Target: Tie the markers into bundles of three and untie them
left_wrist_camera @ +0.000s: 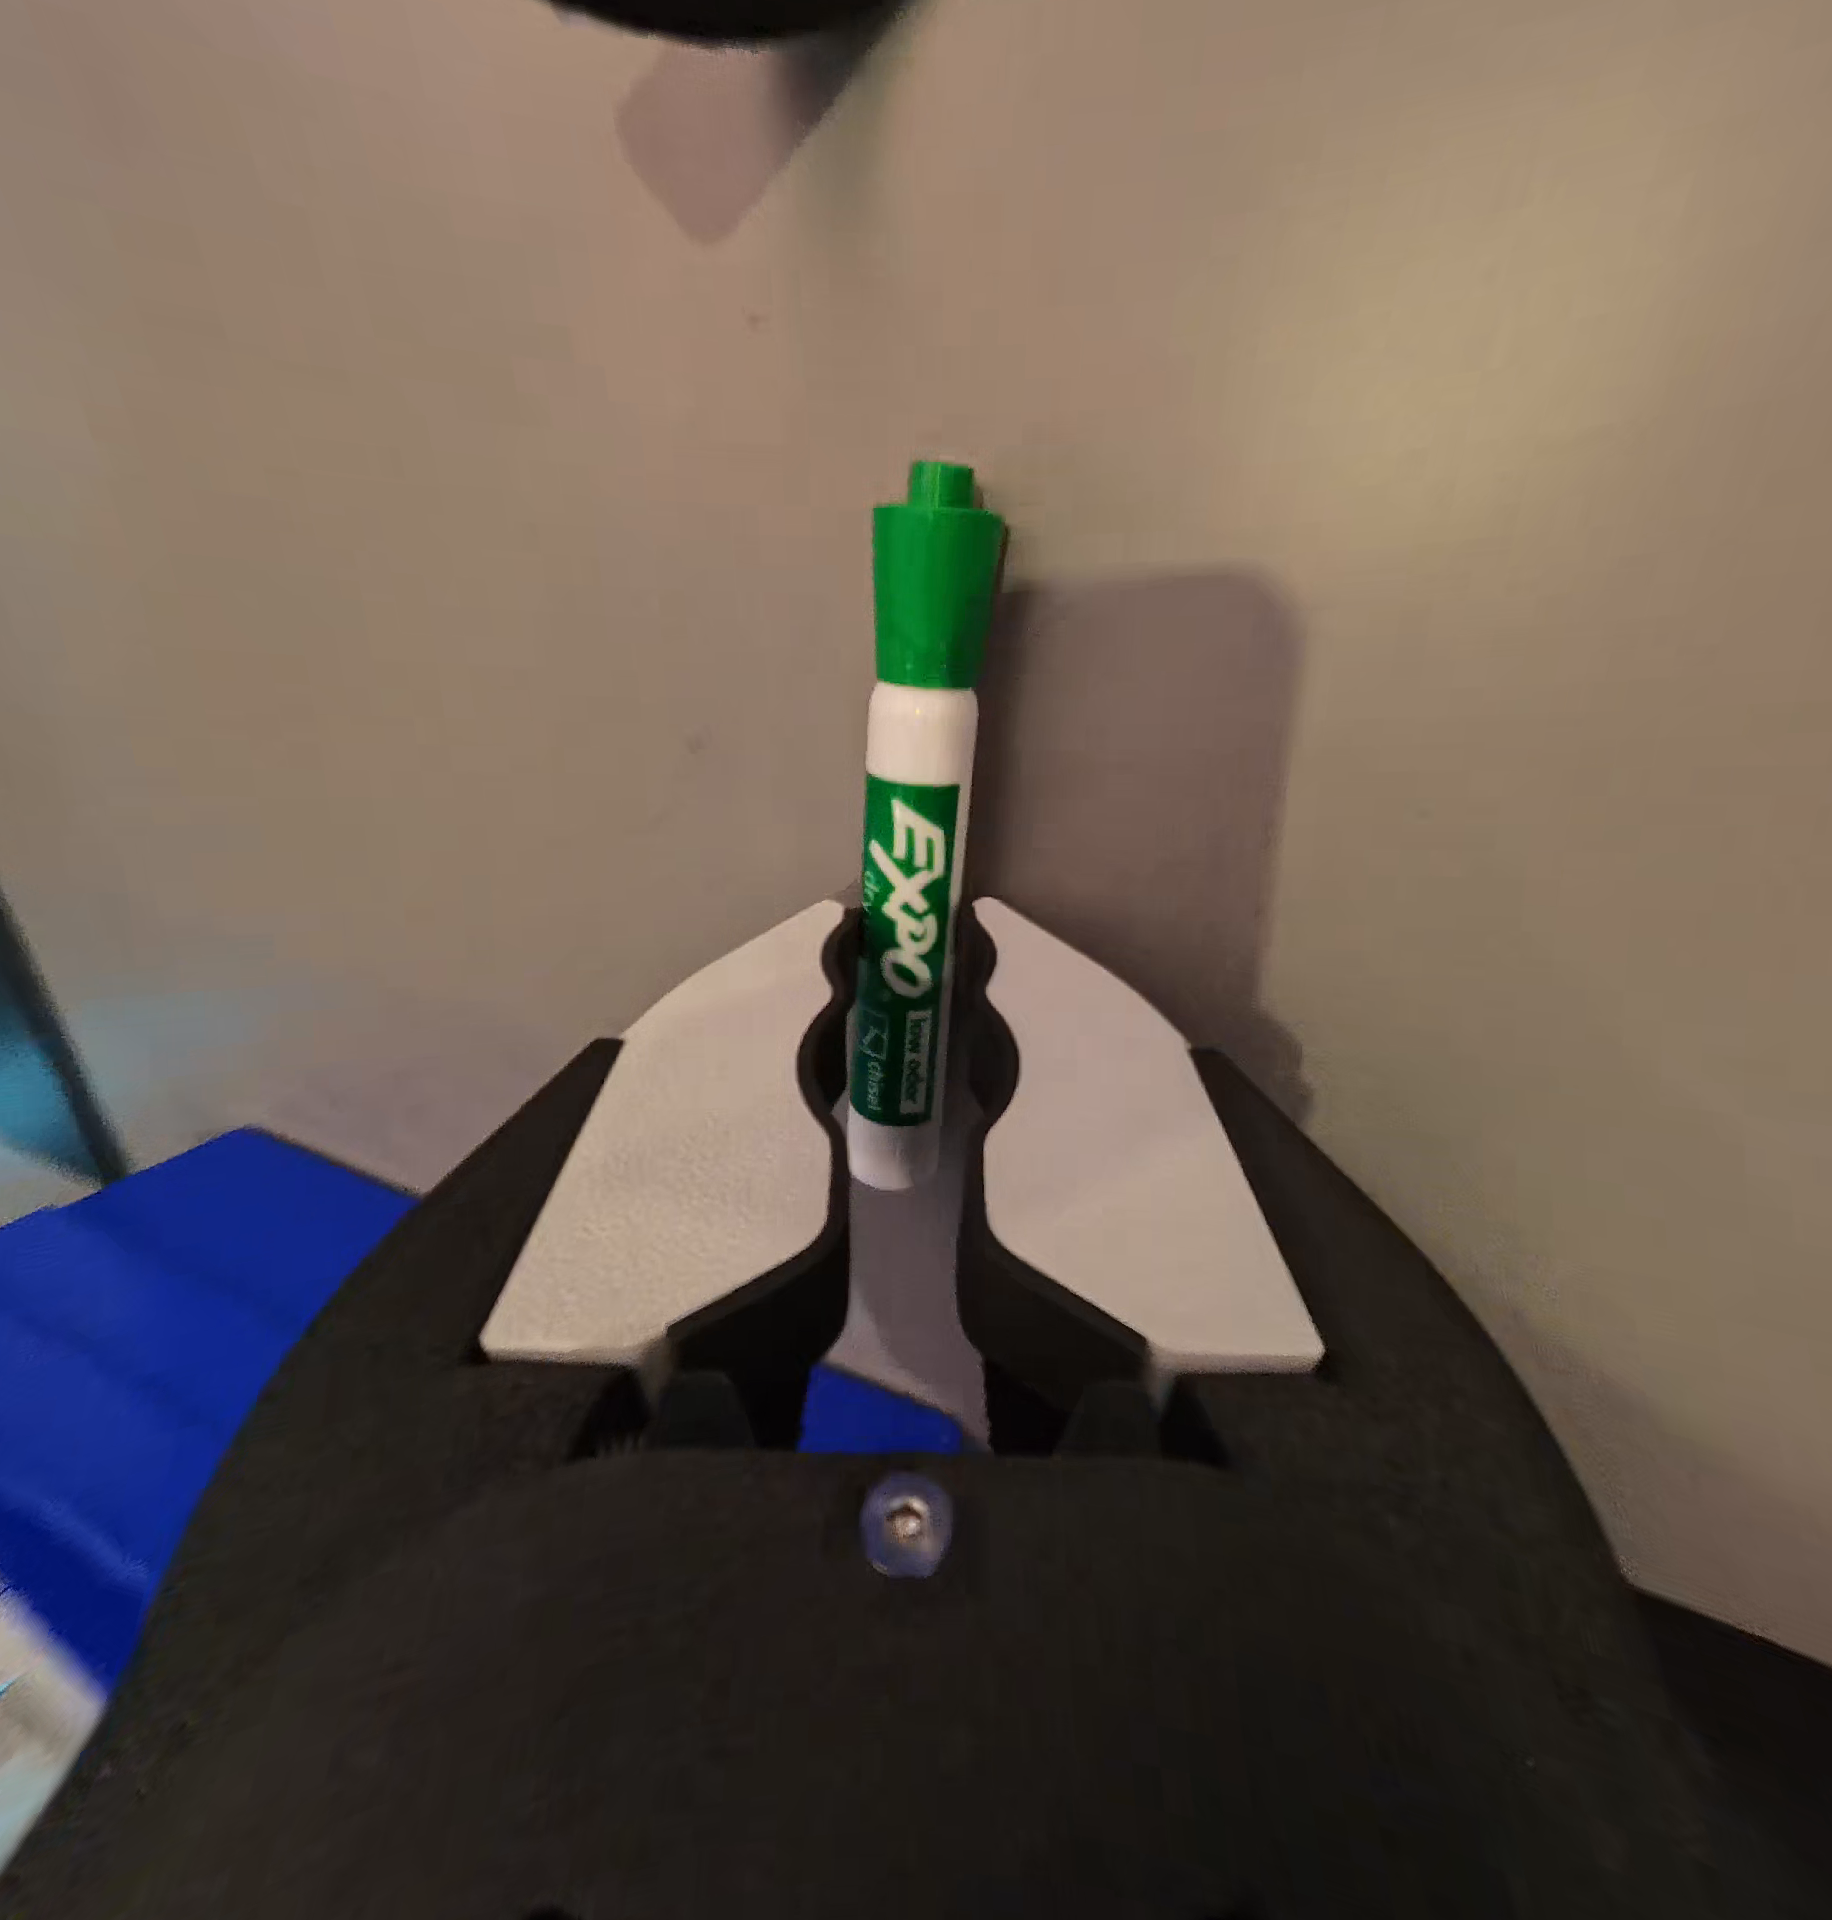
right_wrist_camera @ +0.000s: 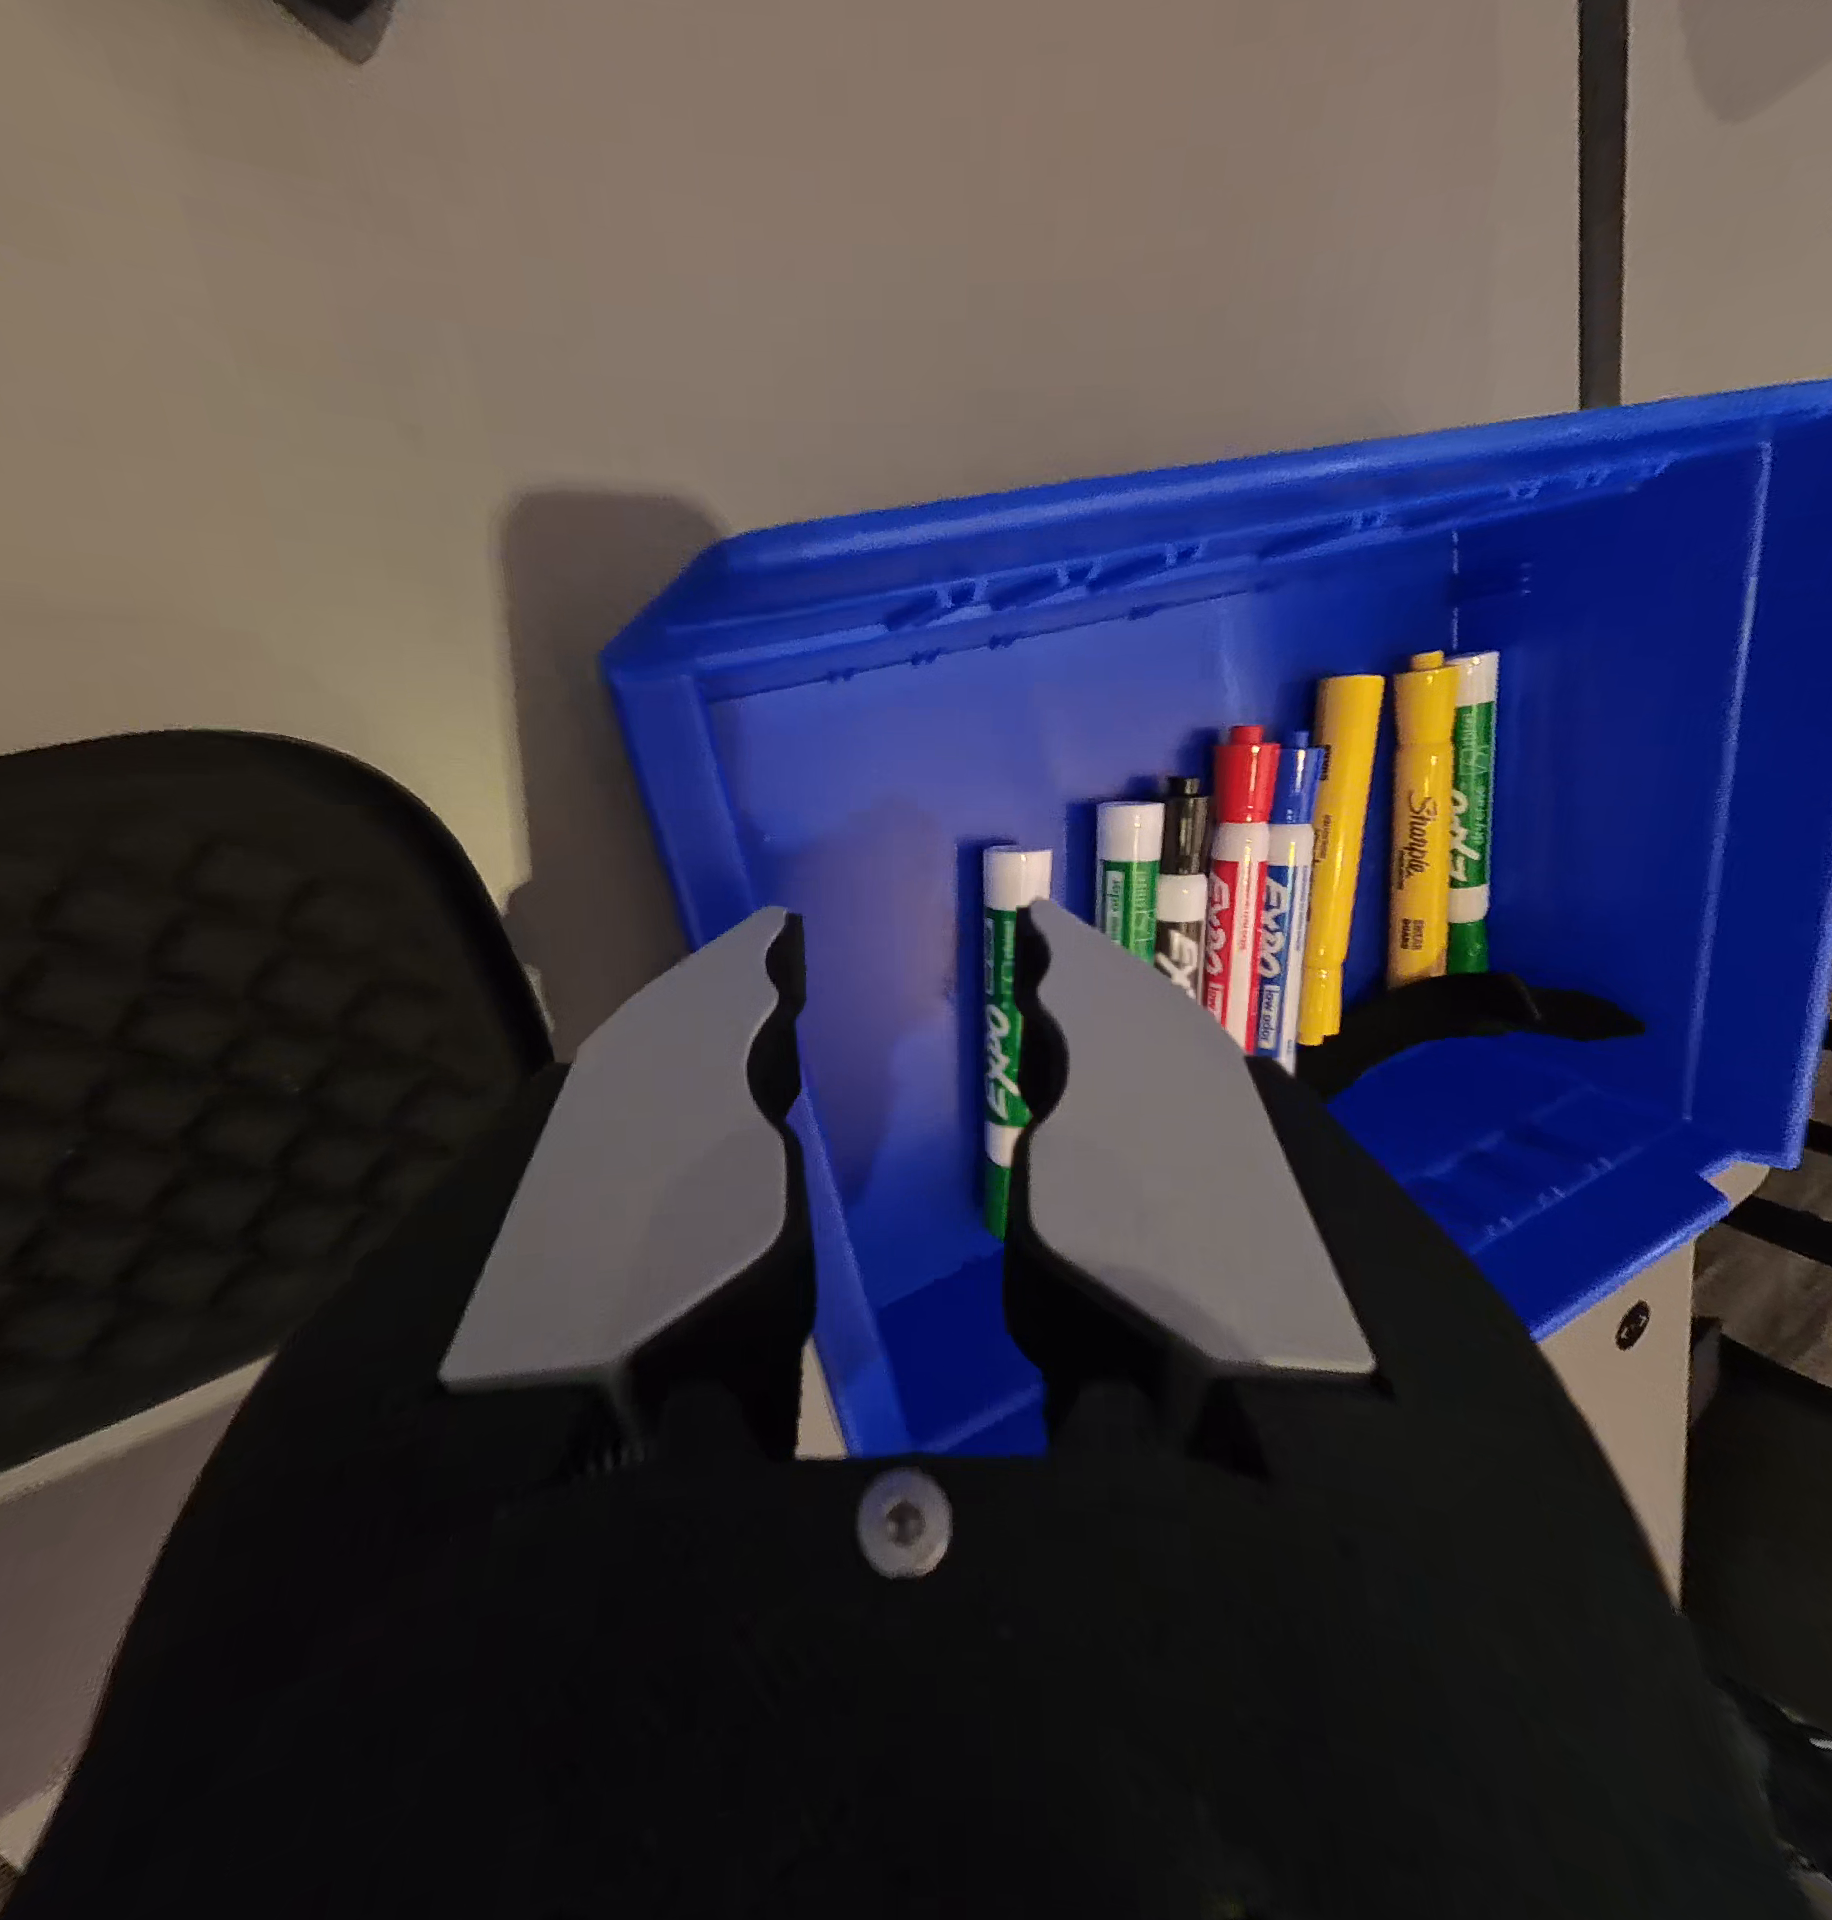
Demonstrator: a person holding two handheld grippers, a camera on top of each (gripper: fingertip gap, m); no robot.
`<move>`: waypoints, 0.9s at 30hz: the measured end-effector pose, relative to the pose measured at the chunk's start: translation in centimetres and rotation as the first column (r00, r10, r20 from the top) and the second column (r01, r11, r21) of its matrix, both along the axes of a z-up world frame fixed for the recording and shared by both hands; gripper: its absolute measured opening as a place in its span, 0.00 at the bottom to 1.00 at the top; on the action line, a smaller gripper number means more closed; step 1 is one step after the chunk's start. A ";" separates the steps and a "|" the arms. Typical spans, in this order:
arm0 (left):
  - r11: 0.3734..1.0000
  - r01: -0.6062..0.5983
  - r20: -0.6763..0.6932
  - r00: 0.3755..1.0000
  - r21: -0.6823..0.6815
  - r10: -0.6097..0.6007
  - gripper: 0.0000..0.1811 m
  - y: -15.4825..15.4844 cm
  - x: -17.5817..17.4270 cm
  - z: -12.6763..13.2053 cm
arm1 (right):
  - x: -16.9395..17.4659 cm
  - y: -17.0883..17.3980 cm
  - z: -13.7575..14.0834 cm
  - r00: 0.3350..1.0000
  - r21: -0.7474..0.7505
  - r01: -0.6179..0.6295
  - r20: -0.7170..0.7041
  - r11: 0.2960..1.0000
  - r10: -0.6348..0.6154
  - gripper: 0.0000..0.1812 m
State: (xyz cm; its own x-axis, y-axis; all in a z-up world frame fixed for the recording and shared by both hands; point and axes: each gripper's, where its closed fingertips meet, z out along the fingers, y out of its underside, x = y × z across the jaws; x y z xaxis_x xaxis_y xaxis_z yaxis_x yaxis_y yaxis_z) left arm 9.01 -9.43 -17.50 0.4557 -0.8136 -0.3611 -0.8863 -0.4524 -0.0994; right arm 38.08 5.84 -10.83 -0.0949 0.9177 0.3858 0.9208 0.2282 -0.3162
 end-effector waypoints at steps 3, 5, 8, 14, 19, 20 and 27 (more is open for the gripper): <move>0.998 0.055 -0.187 0.981 0.019 -0.050 0.10 -0.3 -0.7 0.1 | -0.1 -0.3 -0.5 1.000 -0.013 0.006 -0.002 1.000 -0.006 0.22; 0.996 0.084 -0.254 0.964 0.024 -0.076 0.10 -0.5 -0.9 0.2 | -0.2 -0.5 -0.7 1.000 -0.018 0.006 -0.004 1.000 -0.006 0.21; 0.996 0.084 -0.272 0.959 0.021 -0.075 0.10 -0.7 -0.8 0.2 | -0.2 -0.8 -0.8 1.000 -0.023 0.005 -0.005 1.000 -0.005 0.21; 0.999 0.041 -0.210 0.977 0.034 -0.033 0.10 -0.7 -0.4 0.3 | 0.3 -0.9 -0.7 1.000 -0.013 0.011 0.004 1.000 -0.011 0.20; 1.000 -0.014 -0.082 0.997 0.024 0.016 0.10 -0.4 0.3 1.5 | 0.5 -0.7 0.0 0.997 -0.032 0.037 -0.073 0.999 -0.039 0.19; 0.999 -0.027 -0.050 0.998 0.026 0.029 0.10 -0.2 0.5 2.0 | 0.5 -0.6 0.2 0.995 -0.036 0.039 -0.094 0.999 -0.042 0.18; 0.998 -0.054 0.148 0.988 0.010 0.052 0.10 1.0 3.5 6.5 | 1.0 0.5 3.0 0.931 -0.075 0.086 -0.348 0.993 -0.107 0.14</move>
